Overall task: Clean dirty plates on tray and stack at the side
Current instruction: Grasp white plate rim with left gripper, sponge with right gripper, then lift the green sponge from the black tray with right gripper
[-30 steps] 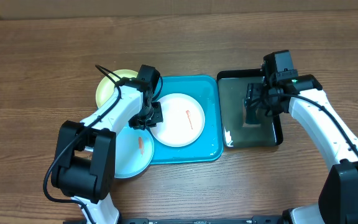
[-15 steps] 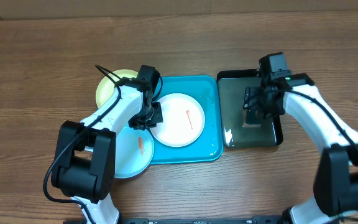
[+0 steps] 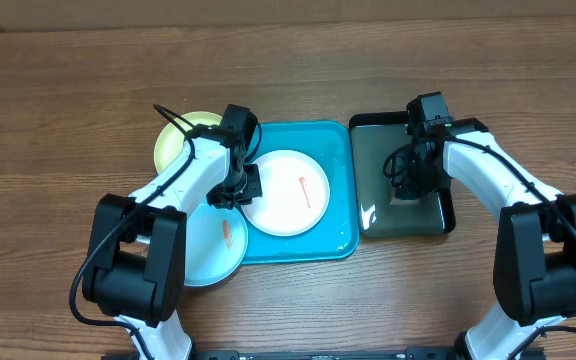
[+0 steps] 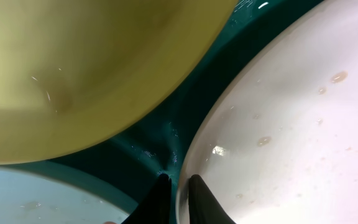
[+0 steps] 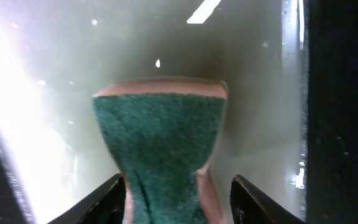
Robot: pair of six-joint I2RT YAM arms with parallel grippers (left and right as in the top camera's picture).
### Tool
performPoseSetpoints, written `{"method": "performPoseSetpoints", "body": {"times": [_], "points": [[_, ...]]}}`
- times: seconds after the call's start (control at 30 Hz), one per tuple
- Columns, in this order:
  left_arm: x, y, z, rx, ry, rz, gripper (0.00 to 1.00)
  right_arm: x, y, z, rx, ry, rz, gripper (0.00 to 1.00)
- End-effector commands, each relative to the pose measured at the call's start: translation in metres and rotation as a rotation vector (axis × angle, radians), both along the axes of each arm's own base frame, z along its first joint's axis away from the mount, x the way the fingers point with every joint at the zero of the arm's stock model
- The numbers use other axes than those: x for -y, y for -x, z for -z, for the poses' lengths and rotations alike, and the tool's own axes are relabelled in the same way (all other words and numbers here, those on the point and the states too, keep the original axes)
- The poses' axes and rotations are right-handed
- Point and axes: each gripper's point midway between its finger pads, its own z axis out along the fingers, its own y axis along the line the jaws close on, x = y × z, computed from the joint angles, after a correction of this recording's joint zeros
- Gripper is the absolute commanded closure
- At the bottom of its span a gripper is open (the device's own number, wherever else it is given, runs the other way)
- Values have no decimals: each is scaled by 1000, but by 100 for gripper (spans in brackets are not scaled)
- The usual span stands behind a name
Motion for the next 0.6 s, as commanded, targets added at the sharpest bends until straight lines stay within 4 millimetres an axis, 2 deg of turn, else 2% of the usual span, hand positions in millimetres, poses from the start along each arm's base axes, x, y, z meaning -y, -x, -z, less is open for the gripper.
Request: {"method": "performPoseSetpoints", "body": {"times": [0.0, 0.2, 0.57], "points": [[-1, -2, 0, 6, -15, -3, 85, -7, -1, -2, 9, -29, -13, 45], [-1, -2, 0, 5, -15, -3, 84, -6, 3, -1, -10, -25, -13, 45], [-1, -2, 0, 6, -15, -3, 83, -7, 0, -1, 3, -26, -32, 54]]}}
